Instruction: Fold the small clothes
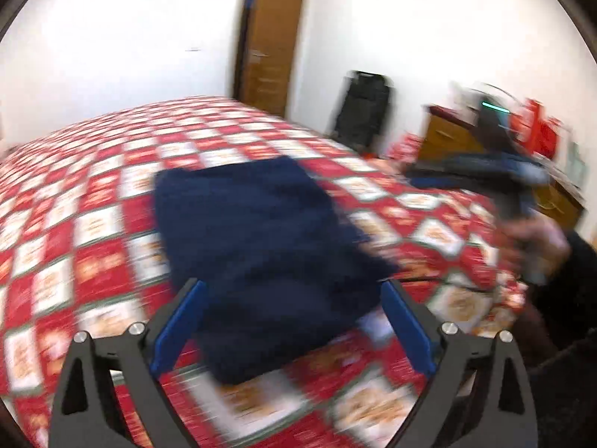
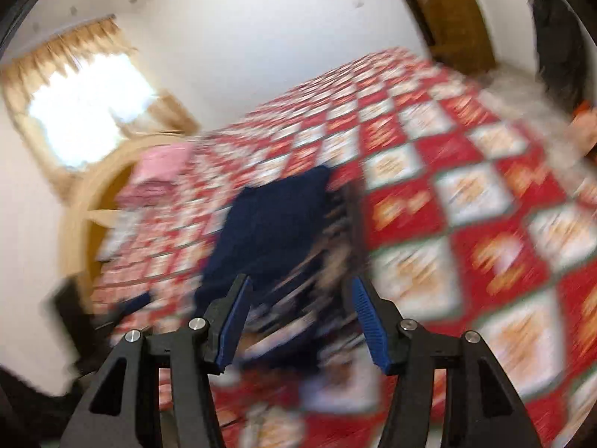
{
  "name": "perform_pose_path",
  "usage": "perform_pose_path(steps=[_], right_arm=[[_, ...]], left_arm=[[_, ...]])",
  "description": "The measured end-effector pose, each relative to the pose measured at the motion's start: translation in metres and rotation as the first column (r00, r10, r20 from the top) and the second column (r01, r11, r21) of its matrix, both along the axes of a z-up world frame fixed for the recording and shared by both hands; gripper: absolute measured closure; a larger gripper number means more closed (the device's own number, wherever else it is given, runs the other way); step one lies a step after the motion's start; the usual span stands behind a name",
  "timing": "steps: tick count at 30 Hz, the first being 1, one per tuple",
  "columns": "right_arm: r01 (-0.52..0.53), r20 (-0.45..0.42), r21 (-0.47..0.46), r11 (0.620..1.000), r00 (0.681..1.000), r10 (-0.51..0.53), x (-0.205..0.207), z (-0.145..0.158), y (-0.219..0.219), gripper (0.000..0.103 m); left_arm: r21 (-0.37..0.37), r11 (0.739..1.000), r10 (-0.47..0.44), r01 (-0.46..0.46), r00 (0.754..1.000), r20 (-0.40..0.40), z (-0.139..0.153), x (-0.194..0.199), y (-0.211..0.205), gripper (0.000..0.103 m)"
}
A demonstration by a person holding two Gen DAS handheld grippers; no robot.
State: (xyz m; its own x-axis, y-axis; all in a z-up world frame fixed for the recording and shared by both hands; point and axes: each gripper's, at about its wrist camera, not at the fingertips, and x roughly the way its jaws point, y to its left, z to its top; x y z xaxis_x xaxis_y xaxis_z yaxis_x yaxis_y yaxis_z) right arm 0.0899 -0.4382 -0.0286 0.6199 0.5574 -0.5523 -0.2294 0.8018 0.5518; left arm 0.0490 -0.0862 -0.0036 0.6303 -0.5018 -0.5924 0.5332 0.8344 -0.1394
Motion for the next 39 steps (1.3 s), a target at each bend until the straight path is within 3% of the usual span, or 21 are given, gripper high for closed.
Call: perform_pose_path(steps=[3,5,7,10,17,21,24,27,29,33,34,37,39], right_arm=[[-0.118,-0.076,0.240,0.963,0.987,0.140,-0.025,-0.032,0.041,0.046],[-0.181,-0.137,0.282,0.942,0.964,0.226,-0.032,-0.055,0.078,0.045],[-0.255,-0.150,0.234,0.938,0.944,0.294,-0.033,-0.070,0.119,0.045],[-0.261,-0.118,0.154,0.953,0.953,0.280,-0.025,-0.077,0.157,0.045],[-0.131,-0.063,0.141,0.981,0.988,0.141,0.015,-0.084,0.183,0.045],[-0.121,-0.123,0.141,0.983,0.983,0.139,0.028,-0.100,0.198,0.046],[-0.133,-0.094,0.092,0.987,0.985,0.141,0.026,-0.099,0.209,0.046],[-0.073,-0.110,0.158,0.985,0.990,0.091,0.035,-0.101,0.200,0.076],[-0.071,-0.121,0.176,0.982,0.988,0.093,0.039,-0.110,0.196,0.083],[-0.218,-0.091,0.054,0.974,0.971,0.222,0.028,-0.102,0.207,0.092],[-0.272,-0.109,0.030,0.962,0.955,0.274,0.025,-0.102,0.210,0.103],[-0.417,-0.233,-0.019,0.909,0.886,0.402,0.005,-0.113,0.217,0.103],[-0.466,-0.182,-0.084,0.881,0.876,0.447,-0.013,-0.099,0.220,0.103]], left_arm=[[0.043,0.991,0.133,-0.131,0.989,-0.059,-0.021,0.012,0.042,0.007],[0.019,0.983,0.183,-0.182,0.977,-0.108,-0.031,0.011,0.056,0.007],[-0.013,0.975,0.217,-0.222,0.964,-0.154,-0.037,0.019,0.068,0.007],[-0.072,0.961,0.246,-0.266,0.946,-0.210,-0.040,0.035,0.072,0.007],[-0.084,0.941,0.308,-0.327,0.934,-0.180,-0.030,0.039,0.089,0.007],[-0.090,0.931,0.332,-0.353,0.924,-0.192,-0.033,0.041,0.099,0.007],[-0.099,0.925,0.342,-0.368,0.916,-0.211,-0.037,0.047,0.104,0.007],[-0.094,0.923,0.347,-0.373,0.913,-0.215,-0.038,0.054,0.104,0.007],[-0.098,0.921,0.350,-0.376,0.912,-0.215,-0.035,0.057,0.105,0.007],[-0.087,0.926,0.349,-0.368,0.920,-0.178,-0.025,0.061,0.103,0.007],[-0.079,0.927,0.348,-0.366,0.921,-0.175,-0.024,0.063,0.103,0.007],[-0.058,0.932,0.344,-0.358,0.923,-0.174,-0.023,0.067,0.101,0.007],[-0.049,0.937,0.335,-0.347,0.927,-0.168,-0.023,0.070,0.099,0.007]])
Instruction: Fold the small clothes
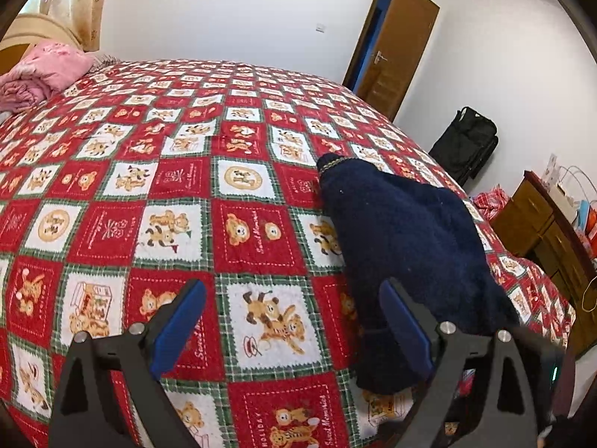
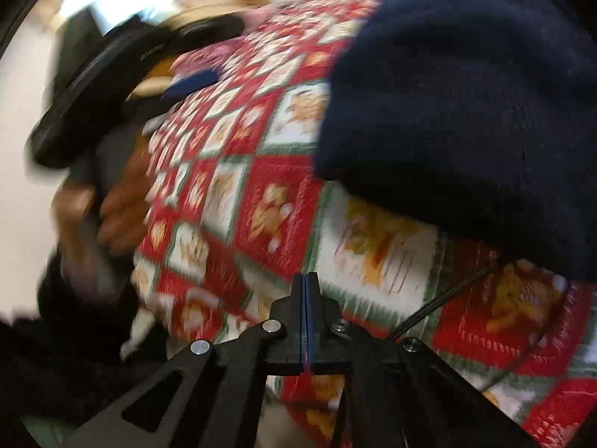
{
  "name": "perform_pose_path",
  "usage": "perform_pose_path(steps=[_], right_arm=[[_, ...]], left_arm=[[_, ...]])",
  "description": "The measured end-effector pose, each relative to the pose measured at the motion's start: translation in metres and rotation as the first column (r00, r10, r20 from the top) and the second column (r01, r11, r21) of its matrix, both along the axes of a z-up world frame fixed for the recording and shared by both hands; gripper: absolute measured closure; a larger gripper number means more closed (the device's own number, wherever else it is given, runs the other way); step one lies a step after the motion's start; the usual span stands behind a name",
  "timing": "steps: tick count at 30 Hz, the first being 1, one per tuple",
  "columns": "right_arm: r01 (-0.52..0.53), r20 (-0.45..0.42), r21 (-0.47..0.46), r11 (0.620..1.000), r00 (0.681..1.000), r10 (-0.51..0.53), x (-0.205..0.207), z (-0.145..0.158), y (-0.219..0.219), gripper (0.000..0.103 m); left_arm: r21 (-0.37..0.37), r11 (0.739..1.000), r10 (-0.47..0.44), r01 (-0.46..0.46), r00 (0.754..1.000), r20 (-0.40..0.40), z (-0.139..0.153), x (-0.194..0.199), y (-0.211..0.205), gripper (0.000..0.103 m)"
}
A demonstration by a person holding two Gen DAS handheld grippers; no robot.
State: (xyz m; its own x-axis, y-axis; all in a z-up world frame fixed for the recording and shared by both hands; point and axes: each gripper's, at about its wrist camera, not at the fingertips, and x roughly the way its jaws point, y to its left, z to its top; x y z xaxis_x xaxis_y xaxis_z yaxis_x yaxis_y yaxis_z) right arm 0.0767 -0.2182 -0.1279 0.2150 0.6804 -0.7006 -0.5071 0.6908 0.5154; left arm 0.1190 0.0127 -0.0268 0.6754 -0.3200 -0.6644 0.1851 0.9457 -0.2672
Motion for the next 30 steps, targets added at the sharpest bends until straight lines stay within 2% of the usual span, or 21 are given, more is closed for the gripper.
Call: perform_pose_path(steps=[2,4,6,8,9,11,12,14,16,18,20,21,24,26,28,30], right_arm=[[-0.013,0.116,0.023,1.000,0.993,0.010,-0.004,0.026,0.002,0.103],[0.031,0.214,0.056,0.998,0.976,-0.042,0.014,0.050,0.006,0.103],[0.090,0.268,0.053,0.995,0.958,-0.101,0.040,0.059,0.008,0.102],[0.134,0.307,0.014,0.991,0.942,-0.132,0.070,0.051,0.013,0.102],[0.126,0.281,-0.001,0.992,0.952,-0.120,0.083,0.040,0.013,0.102],[0.009,0.091,0.023,1.000,0.996,-0.011,0.100,0.004,0.021,0.103],[-0.046,0.040,0.055,0.997,0.998,0.043,0.095,-0.010,0.020,0.103],[-0.088,0.018,0.073,0.993,0.996,0.087,0.084,-0.014,0.010,0.103],[-0.117,-0.054,0.060,0.991,0.991,0.120,0.075,-0.025,-0.001,0.103],[-0.153,-0.087,-0.057,0.987,0.985,0.147,0.054,-0.039,-0.004,0.103],[-0.116,-0.077,-0.022,0.993,0.990,0.114,0.040,-0.031,-0.010,0.103],[-0.105,-0.048,0.007,0.994,0.993,0.105,0.035,-0.020,-0.013,0.103],[-0.044,0.117,0.110,0.993,0.993,0.031,0.014,0.035,-0.030,0.101],[0.041,0.227,0.133,0.990,0.971,-0.070,0.003,0.065,-0.055,0.101],[0.161,0.346,0.019,0.987,0.925,-0.157,-0.004,0.077,-0.065,0.101],[0.258,0.407,-0.150,0.955,0.896,-0.178,0.000,0.068,-0.066,0.101]], left_arm=[[0.017,0.999,-0.030,0.030,1.000,-0.002,-0.002,0.006,-0.006,0.007],[0.048,0.997,-0.054,0.054,0.999,0.002,-0.003,0.015,-0.014,0.007],[0.061,0.996,-0.072,0.072,0.997,-0.017,-0.004,0.030,-0.020,0.007],[0.025,0.995,-0.100,0.101,0.994,-0.047,-0.002,0.044,-0.023,0.007],[0.007,0.993,-0.115,0.115,0.991,-0.065,0.000,0.051,-0.024,0.007],[-0.003,0.992,-0.128,0.128,0.990,-0.061,0.006,0.059,-0.028,0.007],[0.005,0.990,-0.140,0.140,0.989,-0.056,0.008,0.062,-0.032,0.007],[0.039,0.987,-0.153,0.155,0.986,-0.062,0.005,0.068,-0.040,0.007],[0.072,0.980,-0.178,0.184,0.980,-0.090,-0.005,0.075,-0.053,0.007],[0.091,0.971,-0.208,0.219,0.971,-0.121,-0.017,0.082,-0.067,0.007],[0.116,0.967,-0.211,0.227,0.968,-0.138,-0.029,0.094,-0.081,0.007],[0.117,0.969,-0.199,0.216,0.970,-0.142,-0.034,0.102,-0.086,0.007],[0.110,0.979,-0.152,0.169,0.977,-0.152,-0.034,0.121,-0.088,0.005],[0.088,0.986,-0.125,0.140,0.980,-0.154,-0.029,0.124,-0.085,0.005],[0.097,0.990,-0.088,0.100,0.988,-0.129,-0.020,0.118,-0.080,0.006],[0.107,0.992,-0.056,0.066,0.994,-0.093,-0.010,0.105,-0.077,0.008]])
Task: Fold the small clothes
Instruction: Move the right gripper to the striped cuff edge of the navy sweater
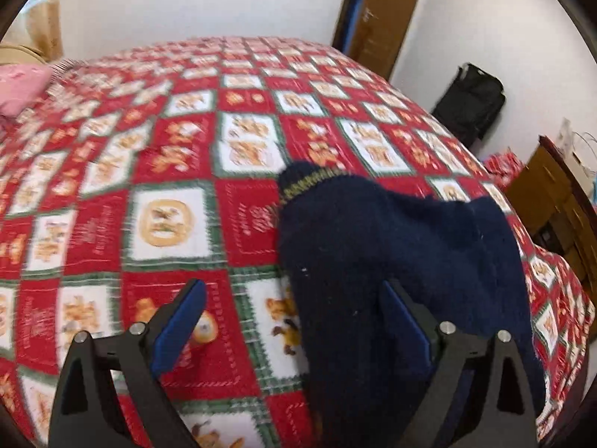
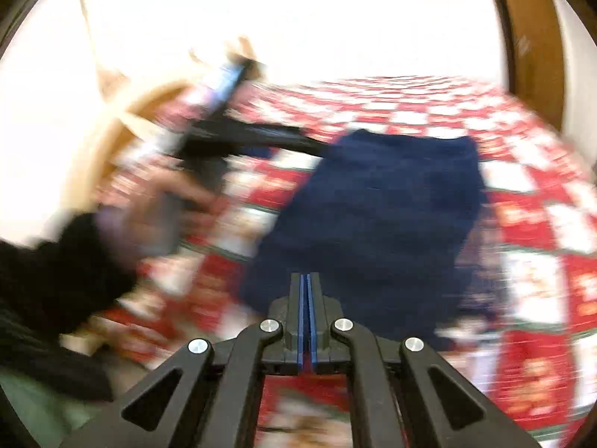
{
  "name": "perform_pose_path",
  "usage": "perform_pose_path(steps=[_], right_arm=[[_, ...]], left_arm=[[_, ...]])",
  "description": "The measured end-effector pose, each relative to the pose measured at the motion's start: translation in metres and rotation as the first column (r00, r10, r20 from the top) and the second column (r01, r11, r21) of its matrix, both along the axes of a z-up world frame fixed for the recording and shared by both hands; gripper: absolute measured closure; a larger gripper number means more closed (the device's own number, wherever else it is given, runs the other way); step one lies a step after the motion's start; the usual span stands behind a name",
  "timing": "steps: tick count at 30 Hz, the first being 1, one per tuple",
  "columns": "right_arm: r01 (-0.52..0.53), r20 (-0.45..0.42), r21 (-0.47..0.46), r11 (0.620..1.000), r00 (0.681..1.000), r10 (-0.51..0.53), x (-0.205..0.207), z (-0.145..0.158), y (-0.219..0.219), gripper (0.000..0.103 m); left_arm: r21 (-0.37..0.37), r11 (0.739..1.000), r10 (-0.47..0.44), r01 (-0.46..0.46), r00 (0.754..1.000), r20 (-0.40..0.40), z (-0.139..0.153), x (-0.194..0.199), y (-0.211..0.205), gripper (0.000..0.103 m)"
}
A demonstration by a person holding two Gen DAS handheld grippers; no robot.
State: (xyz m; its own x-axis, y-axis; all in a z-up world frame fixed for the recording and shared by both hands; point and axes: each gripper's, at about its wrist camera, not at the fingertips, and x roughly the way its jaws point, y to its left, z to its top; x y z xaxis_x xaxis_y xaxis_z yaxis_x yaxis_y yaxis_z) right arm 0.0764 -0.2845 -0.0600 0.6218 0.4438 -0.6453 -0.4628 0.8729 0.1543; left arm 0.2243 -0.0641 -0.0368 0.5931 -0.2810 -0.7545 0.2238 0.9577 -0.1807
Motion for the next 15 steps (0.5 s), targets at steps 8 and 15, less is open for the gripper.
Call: perform_pose_path(steps=[8,15], right_arm=[[0.319,-0.226,0.160,0.934,0.933,-0.280,0.027,-0.045,-0.086,0.103],[0.374,-0.023,0.138,0.917,0.927,-0.375,0.014,0.021,-0.082,0.100]], left_arm=[[0.049,0.999,-0.010,0.010,1.000,0.008,-0.017,-0.034,-0.012,0.008],[-0.019,0.997,0.078,-0.078,0.997,-0.021,-0.011,-0.043,0.018,0.008]])
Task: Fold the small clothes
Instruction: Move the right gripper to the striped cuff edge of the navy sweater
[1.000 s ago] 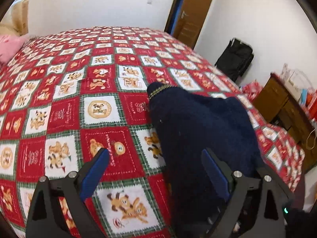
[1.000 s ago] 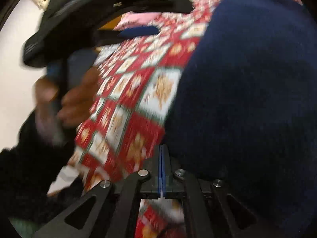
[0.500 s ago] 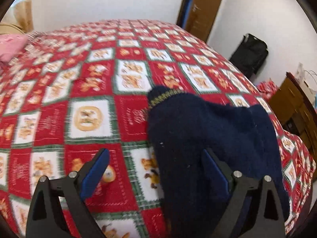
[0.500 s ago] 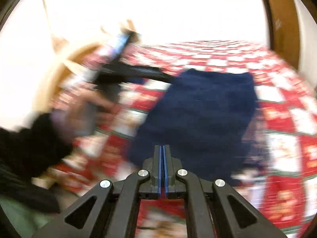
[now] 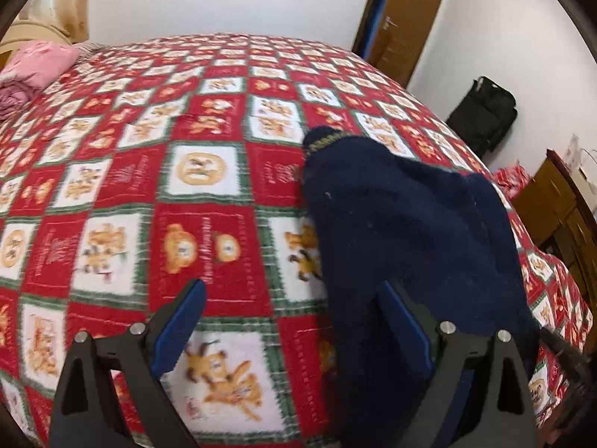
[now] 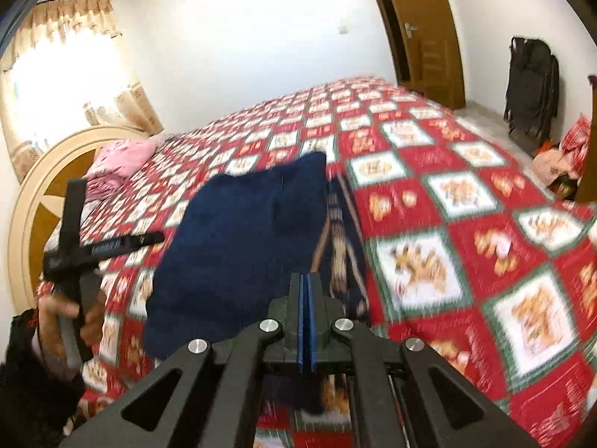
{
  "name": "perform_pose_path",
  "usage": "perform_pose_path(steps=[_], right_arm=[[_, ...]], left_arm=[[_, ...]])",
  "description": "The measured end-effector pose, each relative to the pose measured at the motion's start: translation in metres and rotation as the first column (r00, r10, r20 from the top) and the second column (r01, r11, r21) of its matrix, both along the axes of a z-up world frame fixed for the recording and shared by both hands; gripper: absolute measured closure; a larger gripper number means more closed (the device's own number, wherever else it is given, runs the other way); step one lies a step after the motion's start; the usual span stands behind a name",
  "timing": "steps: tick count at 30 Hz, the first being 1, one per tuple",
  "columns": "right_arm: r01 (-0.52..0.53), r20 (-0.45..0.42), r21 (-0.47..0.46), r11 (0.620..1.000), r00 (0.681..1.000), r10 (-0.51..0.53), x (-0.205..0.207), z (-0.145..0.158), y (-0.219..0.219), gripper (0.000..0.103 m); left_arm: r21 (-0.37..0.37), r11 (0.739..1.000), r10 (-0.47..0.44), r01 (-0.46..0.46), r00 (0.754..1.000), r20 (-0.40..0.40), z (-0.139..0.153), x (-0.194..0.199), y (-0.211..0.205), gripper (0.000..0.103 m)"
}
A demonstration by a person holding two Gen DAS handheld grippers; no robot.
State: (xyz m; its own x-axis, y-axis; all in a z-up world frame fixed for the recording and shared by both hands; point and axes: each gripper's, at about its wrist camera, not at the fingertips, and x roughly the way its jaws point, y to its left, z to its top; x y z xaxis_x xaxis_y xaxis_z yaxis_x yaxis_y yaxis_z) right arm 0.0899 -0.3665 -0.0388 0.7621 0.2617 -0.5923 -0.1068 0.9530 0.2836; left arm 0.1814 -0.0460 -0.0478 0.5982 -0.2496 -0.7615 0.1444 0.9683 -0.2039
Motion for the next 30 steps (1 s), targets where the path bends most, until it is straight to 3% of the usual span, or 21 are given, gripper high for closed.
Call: perform_pose_path(steps=[3,5,9,11,16,22,24,25,26,30], right_arm=[[-0.052,-0.010,0.026,0.998,0.999,0.052,0.024,0.002,0.014,0.100],[-0.067,-0.023,-0.034,0.997,0.998,0.066,0.044,-0.009,0.025,0.100],[-0.014,-0.164,-0.091,0.996,0.987,-0.001,0.089,-0.045,0.028,0.100],[-0.006,-0.123,-0.047,0.999,0.992,0.000,0.092,-0.051,0.018,0.100],[0.003,-0.117,0.032,0.999,0.993,0.001,0.085,-0.047,0.010,0.100],[0.018,-0.074,0.174,0.985,0.997,-0.005,0.063,-0.023,-0.007,0.098],[0.011,-0.067,0.209,0.978,0.998,0.003,0.058,-0.018,-0.012,0.078],[0.008,-0.066,0.240,0.971,0.998,0.009,0.057,-0.019,-0.015,0.043],[0.010,-0.068,0.290,0.957,0.998,0.010,0.056,-0.021,-0.019,0.019],[0.045,-0.107,0.465,0.884,0.994,0.005,0.056,-0.038,-0.036,0.018]], left_arm=[[-0.015,1.000,-0.003,0.004,0.999,0.034,0.009,-0.005,-0.005,0.006],[-0.008,1.000,-0.015,0.016,0.999,0.044,0.010,-0.006,-0.018,0.006],[0.095,0.995,-0.002,-0.001,1.000,0.032,-0.005,0.007,-0.050,0.006],[0.148,0.989,0.012,-0.013,1.000,0.013,-0.013,0.014,-0.059,0.004],[0.187,0.981,0.041,-0.049,0.998,0.047,-0.013,0.015,-0.062,0.000],[0.172,0.983,0.050,-0.057,0.998,0.046,-0.013,0.011,-0.059,0.000],[0.169,0.984,0.049,-0.055,0.998,0.043,-0.012,0.009,-0.059,0.000],[0.168,0.984,0.047,-0.054,0.998,0.042,-0.011,0.008,-0.059,0.000],[0.168,0.984,0.048,-0.054,0.998,0.042,-0.011,0.007,-0.058,0.000],[0.156,0.986,0.051,-0.056,0.998,0.036,-0.011,0.004,-0.057,0.000]])
